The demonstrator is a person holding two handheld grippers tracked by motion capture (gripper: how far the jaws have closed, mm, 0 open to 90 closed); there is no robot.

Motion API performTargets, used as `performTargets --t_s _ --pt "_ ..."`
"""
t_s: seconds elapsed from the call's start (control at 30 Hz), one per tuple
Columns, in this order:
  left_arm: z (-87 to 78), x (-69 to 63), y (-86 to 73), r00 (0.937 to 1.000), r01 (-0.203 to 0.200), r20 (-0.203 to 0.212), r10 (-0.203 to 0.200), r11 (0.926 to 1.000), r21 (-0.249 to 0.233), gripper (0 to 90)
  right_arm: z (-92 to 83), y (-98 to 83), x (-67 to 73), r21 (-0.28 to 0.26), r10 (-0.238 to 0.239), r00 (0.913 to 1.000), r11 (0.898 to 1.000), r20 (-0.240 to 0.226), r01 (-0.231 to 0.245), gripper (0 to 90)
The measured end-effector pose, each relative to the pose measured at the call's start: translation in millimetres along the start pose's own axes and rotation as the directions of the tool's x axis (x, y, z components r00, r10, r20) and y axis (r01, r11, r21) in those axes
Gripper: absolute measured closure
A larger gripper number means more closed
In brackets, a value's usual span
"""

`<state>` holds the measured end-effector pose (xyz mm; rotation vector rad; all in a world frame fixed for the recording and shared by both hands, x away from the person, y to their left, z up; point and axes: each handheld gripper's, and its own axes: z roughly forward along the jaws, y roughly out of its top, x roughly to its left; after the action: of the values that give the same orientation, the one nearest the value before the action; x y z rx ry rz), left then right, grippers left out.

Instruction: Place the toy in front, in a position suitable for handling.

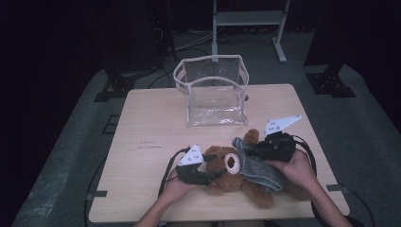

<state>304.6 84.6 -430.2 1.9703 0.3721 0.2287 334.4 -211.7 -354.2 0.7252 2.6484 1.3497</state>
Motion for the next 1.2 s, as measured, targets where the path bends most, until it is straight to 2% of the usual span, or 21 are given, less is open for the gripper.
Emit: performTargets --t_s 0.13,0.17,0.27,0.33,0.4,0.47,0.53,0.6,0.7,0.77,0.87,0.93,1.03,1.07,1.13,1.2 --pt "-0.3 -5.0 -7.1 1.0 -0.007 -0.005 0.007 1.0 -0.001 39.2 10.9 25.5 -6.2 -0.021 -0.004 0.9977 1.0 -0.068 0.003 77.7" --pt "-0.6 -4.9 -8.3 0.9999 -0.012 -0.005 0.012 0.9999 0.0 39.6 19.9 32.3 -9.6 -0.002 0.004 0.9948 1.0 -0.101 -0.004 77.7" --pt "-1.0 -6.9 -8.8 0.9998 -0.019 -0.004 0.019 0.9998 0.002 40.1 48.8 44.3 -17.8 0.071 0.018 0.9864 0.997 -0.163 -0.007 77.7" --pt "-1.2 -8.2 -9.6 0.9997 -0.024 0.001 0.024 0.9997 0.008 39.9 65.4 47.6 -22.5 0.117 0.04 0.9809 0.993 -0.19 -0.018 77.8" --pt "-0.2 -9.3 -11.4 0.9996 -0.029 -0.003 0.029 0.9995 0.012 39.6 82.2 47.5 -25.5 0.184 0.05 0.9762 0.983 -0.211 -0.011 77.9" --pt "0.9 -8.6 -12.5 0.9997 -0.024 -0.002 0.024 0.9996 0.011 39.6 85.6 43.5 -25.4 0.203 0.049 0.9759 0.979 -0.213 -0.005 78.0" --pt "2.0 -8.8 -12.9 0.9997 -0.026 0.001 0.026 0.9996 0.009 39.7 78.4 38.4 -26.3 0.187 0.048 0.9769 0.982 -0.208 -0.008 78.1" --pt "3.2 -9.4 -13.7 0.9997 -0.025 0.0 0.025 0.9997 0.007 39.7 62.9 29.8 -28.5 0.18 0.04 0.9845 0.984 -0.171 -0.009 78.1" --pt "3.6 -9.2 -13.5 0.9998 -0.021 -0.001 0.021 0.9998 0.007 39.7 40.5 17.7 -33.3 0.168 0.033 0.9905 0.986 -0.133 -0.01 78.0" --pt "3.3 -9.3 -13.7 0.9998 -0.022 -0.003 0.022 0.9997 0.009 39.6 18.3 11.0 -35.8 0.123 0.048 0.9917 0.992 -0.119 -0.033 77.9" --pt "3.4 -8.7 -14.0 0.9999 -0.012 -0.002 0.012 0.9999 0.008 39.4 -23.3 4.8 -36.4 0.054 0.043 0.9964 0.998 -0.073 -0.039 77.8" --pt "3.5 -8.5 -13.7 1.0 -0.007 -0.001 0.007 1.0 0.007 39.1 -49.3 2.4 -35.4 0.028 0.031 0.999 0.999 -0.031 -0.03 77.8" --pt "3.3 -8.5 -13.4 1.0 -0.004 0.001 0.004 1.0 0.008 39.0 -85.3 -2.4 -34.5 -0.009 0.027 0.9993 1.0 0.025 -0.027 77.7" --pt "3.2 -8.6 -13.5 1.0 -0.005 0.001 0.005 0.9999 0.009 38.9 -94.5 -4.5 -34.9 -0.006 0.024 0.9985 1.0 0.05 -0.024 77.6" --pt "3.1 -8.7 -13.4 1.0 -0.005 0.0 0.005 0.9999 0.01 38.8 -107.8 -10.6 -37.7 -0.02 0.036 0.9962 0.999 0.08 -0.035 77.4" --pt "3.0 -8.9 -13.0 1.0 -0.004 -0.002 0.004 0.9999 0.014 38.8 -111.6 -16.2 -40.5 -0.011 0.04 0.9937 0.999 0.104 -0.039 77.4"
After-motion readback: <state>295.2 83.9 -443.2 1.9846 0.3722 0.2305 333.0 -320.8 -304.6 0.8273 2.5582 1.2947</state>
